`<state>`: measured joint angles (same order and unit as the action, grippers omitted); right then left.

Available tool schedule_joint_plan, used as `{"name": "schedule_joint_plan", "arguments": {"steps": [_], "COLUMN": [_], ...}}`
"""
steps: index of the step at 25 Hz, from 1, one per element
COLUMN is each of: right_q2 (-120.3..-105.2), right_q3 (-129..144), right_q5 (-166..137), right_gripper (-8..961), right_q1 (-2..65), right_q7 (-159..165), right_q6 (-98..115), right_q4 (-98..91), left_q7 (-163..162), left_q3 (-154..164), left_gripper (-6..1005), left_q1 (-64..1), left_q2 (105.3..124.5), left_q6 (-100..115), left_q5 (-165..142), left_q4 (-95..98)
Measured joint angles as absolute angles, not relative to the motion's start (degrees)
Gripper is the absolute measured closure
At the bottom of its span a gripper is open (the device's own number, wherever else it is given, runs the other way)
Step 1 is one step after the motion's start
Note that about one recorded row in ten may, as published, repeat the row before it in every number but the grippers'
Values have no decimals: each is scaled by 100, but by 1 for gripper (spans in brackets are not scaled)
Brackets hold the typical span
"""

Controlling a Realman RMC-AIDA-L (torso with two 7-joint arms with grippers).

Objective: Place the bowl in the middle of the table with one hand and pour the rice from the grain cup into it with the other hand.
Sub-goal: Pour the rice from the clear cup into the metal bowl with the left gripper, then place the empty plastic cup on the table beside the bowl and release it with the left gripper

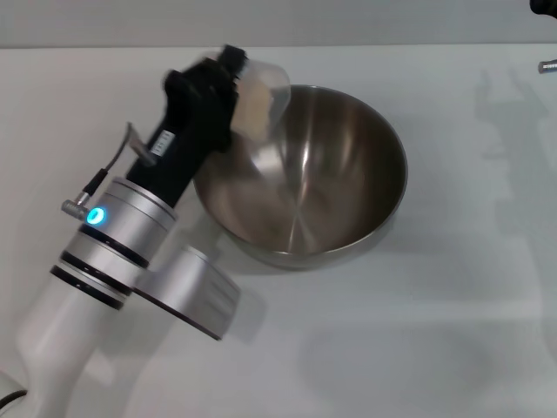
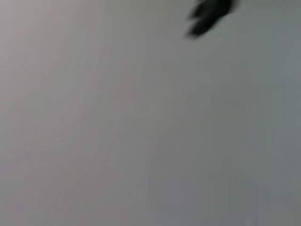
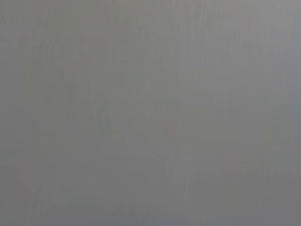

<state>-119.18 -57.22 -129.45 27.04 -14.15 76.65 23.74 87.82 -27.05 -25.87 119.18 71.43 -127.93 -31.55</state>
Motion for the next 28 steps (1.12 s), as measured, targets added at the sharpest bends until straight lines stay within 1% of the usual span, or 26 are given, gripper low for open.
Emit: {"name": "schedule_joint_plan", "arguments": {"steps": [8,16,28], "right_q2": [-11918,-11914,-11909], "right_q3": [-5696,-5678,-5669], "right_q5": [-12947,-12947,-12962], "right_gripper": [580,580,580], "right_q1": [2727,2726,2774], "right_q7": [-1415,-1415,-1415], "right_q6": [7671,7682,7735], "right_q4": [2373,2372,2337], "left_q7": [11221,12736,13060], "left_q3": [-2376,-2091,-1908], "left_gripper": [969,971,962], "left_q1": [-2635,-2648,-2600], "left_q2": [11918,11918,11917], "left_q6": [7014,7007,6681], "left_q5": [-12807,-12822,-12812], "left_q4": [-3311,-3362,-3418]}}
